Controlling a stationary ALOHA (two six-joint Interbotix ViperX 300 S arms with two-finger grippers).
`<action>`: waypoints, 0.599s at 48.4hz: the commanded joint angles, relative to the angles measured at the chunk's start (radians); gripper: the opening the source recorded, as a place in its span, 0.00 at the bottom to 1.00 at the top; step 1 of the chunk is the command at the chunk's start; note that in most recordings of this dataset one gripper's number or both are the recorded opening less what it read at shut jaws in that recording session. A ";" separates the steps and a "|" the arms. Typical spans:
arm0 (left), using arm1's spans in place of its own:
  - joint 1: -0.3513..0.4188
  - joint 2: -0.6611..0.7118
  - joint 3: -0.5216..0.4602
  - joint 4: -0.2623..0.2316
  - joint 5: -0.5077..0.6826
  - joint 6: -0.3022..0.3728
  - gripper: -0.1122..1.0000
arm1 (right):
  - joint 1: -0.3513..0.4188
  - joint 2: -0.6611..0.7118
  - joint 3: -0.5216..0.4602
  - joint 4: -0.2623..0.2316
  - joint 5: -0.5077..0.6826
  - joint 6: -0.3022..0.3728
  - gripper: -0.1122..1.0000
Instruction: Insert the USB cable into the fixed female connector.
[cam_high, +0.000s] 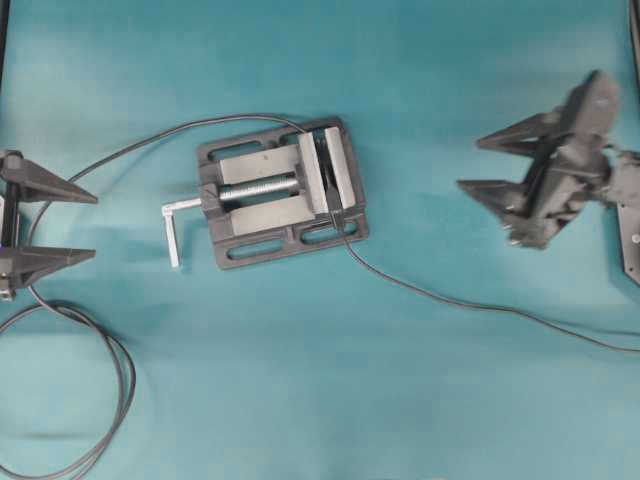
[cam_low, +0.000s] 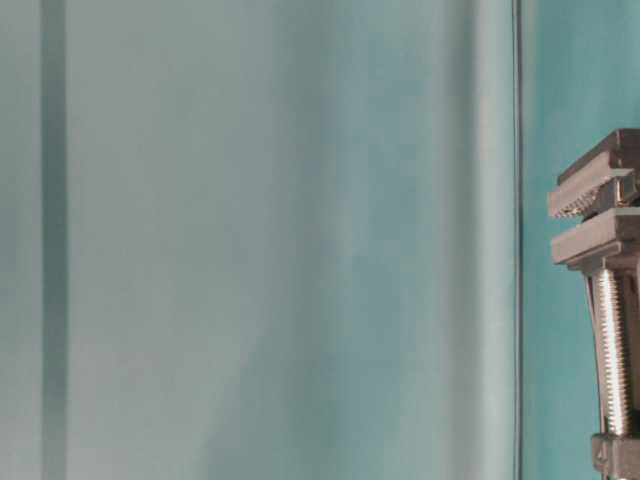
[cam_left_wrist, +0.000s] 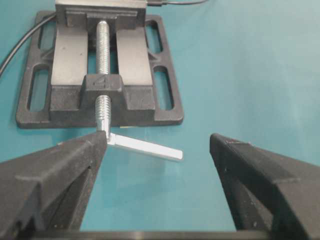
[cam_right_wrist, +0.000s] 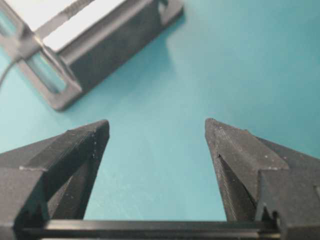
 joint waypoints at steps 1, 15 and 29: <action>0.002 0.015 -0.009 0.002 -0.015 -0.011 1.00 | -0.011 -0.089 0.021 -0.040 0.009 -0.002 0.82; 0.002 0.014 -0.006 0.002 -0.020 -0.009 1.00 | -0.055 -0.275 0.133 -0.126 0.014 -0.003 0.82; 0.002 0.014 -0.006 0.002 -0.020 -0.009 1.00 | -0.057 -0.298 0.149 -0.153 0.046 0.029 0.81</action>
